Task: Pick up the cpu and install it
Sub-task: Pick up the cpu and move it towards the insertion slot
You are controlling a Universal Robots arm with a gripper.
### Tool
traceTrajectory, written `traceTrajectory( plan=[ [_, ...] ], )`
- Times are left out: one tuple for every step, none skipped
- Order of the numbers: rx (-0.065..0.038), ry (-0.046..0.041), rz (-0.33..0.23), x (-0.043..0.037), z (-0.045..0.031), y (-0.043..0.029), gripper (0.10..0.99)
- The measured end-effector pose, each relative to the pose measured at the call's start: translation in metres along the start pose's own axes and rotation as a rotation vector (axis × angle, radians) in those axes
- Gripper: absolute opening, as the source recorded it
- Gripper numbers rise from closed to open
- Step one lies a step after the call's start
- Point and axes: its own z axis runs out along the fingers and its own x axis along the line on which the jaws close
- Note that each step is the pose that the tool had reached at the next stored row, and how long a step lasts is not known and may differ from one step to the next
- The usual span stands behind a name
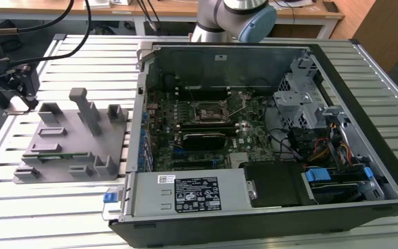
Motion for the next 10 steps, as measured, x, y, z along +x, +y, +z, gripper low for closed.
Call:
traceTrajectory(
  plan=[
    [0.0, 0.0, 0.0, 0.0, -0.0009, 0.0001, 0.541],
    [0.0, -0.0001, 0.0, 0.0, -0.0021, 0.0002, 0.541],
    [0.0, 0.0001, 0.0, 0.0001, -0.0032, 0.0002, 0.541],
    [0.0, 0.0, 0.0, 0.0001, -0.0041, 0.0003, 0.541],
    [0.0, 0.0, 0.0, 0.0001, -0.0053, 0.0004, 0.541],
    [0.0, 0.0, 0.0, 0.0001, -0.0067, 0.0006, 0.541],
    [0.0, 0.0, 0.0, 0.0001, -0.0084, 0.0007, 0.541],
    [0.0, 0.0, 0.0, 0.0001, -0.0105, 0.0009, 0.541],
    [0.0, 0.0001, 0.0, 0.0002, -0.013, 0.0012, 0.541],
    [0.0, 0.0, 0.0, 0.0003, -0.0156, 0.0014, 0.541]
  ],
)
